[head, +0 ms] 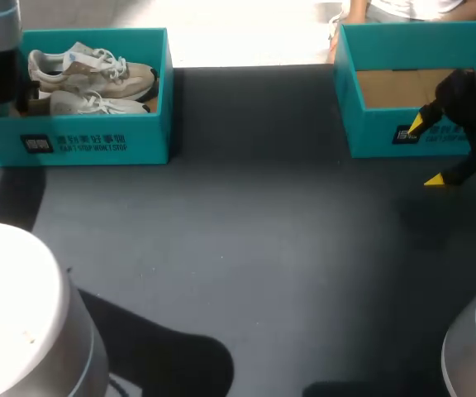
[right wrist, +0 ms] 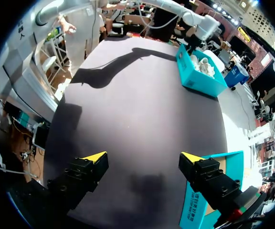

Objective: Take the shoe out of the shoebox, open the shoe tongue, remove and reinsert the insole, then place the shoe into the shoebox

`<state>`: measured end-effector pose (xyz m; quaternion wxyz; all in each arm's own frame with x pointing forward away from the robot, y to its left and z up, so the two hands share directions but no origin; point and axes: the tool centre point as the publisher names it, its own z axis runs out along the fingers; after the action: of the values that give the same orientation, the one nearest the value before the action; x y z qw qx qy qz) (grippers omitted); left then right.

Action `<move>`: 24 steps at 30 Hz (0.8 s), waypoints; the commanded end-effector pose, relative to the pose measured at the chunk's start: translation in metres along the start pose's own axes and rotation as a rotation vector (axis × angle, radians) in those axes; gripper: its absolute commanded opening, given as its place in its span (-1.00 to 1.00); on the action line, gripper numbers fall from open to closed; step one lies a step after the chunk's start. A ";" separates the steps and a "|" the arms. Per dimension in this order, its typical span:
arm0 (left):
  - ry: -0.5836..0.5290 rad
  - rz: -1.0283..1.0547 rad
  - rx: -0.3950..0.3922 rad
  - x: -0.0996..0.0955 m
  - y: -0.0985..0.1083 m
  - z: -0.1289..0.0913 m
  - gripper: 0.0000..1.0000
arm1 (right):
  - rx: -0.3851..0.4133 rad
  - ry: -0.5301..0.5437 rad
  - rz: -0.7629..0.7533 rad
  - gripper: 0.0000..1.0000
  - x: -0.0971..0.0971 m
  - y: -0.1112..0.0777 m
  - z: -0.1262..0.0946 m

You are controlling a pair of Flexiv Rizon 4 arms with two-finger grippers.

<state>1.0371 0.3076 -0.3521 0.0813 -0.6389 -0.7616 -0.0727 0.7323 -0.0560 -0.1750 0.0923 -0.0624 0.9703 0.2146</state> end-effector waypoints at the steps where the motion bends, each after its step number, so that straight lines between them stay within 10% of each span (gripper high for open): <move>1: 0.014 -0.002 0.011 -0.006 0.007 0.014 -0.04 | 0.003 0.003 0.001 1.00 -0.001 0.001 0.001; 5: 0.026 0.002 0.019 -0.007 0.008 0.020 -0.18 | 0.003 0.003 0.001 1.00 -0.001 0.001 0.001; 9: 0.041 0.012 0.019 -0.001 0.003 0.015 -1.00 | 0.003 0.003 0.001 1.00 -0.001 0.001 0.001; 24: 0.088 0.048 0.049 0.031 -0.005 -0.047 -1.00 | 0.003 0.003 0.001 1.00 -0.001 0.001 0.001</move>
<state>1.0337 0.3270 -0.3280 0.1333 -0.6514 -0.7426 -0.0808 0.7323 -0.0561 -0.1750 0.0923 -0.0623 0.9703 0.2146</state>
